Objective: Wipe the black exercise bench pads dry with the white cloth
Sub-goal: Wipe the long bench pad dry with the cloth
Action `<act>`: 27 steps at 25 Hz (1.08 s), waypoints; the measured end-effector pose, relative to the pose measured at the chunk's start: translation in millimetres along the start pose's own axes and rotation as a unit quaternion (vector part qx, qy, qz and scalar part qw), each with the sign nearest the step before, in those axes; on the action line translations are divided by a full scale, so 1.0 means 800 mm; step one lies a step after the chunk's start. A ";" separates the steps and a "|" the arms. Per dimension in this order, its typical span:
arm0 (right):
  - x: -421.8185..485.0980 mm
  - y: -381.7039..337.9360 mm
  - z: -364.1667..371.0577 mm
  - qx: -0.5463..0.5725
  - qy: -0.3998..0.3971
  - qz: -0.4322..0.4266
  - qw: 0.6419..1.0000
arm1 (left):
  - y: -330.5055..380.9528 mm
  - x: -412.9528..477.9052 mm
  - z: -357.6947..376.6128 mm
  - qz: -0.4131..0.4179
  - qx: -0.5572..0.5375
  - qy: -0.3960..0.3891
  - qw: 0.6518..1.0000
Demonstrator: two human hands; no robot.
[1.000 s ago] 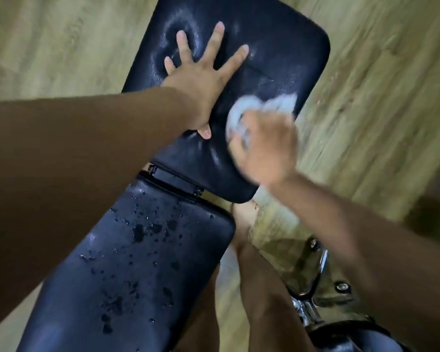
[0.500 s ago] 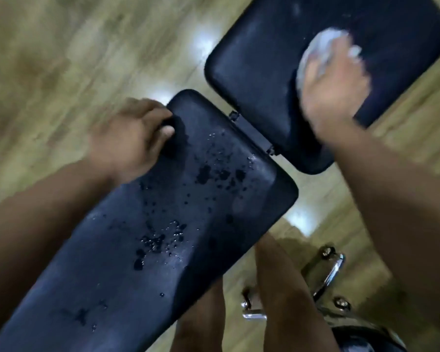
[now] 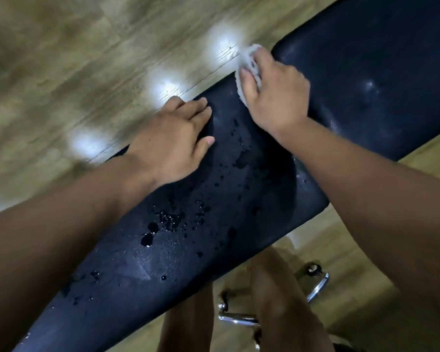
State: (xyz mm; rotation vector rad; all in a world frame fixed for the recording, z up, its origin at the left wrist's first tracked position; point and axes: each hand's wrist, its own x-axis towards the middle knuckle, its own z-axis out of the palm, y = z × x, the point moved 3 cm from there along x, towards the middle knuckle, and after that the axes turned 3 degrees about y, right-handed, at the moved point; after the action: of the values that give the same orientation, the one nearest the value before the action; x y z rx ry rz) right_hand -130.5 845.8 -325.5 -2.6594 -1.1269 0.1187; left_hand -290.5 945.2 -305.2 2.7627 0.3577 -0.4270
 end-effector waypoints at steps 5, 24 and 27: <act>-0.084 0.037 -0.016 -0.039 -0.048 0.005 0.998 | 0.004 0.002 -0.006 0.000 0.018 -0.005 1.000; -0.204 0.079 -0.064 -0.048 -0.126 0.084 0.987 | 0.004 0.008 -0.015 0.014 0.043 -0.047 0.998; -0.171 0.070 -0.051 -0.060 -0.107 0.015 0.992 | 0.007 0.008 -0.013 0.009 0.035 -0.049 0.998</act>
State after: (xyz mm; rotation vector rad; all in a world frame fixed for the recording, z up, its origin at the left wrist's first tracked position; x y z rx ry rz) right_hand -180.0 702.5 -304.0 -2.8245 -1.1926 0.3616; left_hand -280.2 944.8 -296.8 2.7987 0.2979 -0.5775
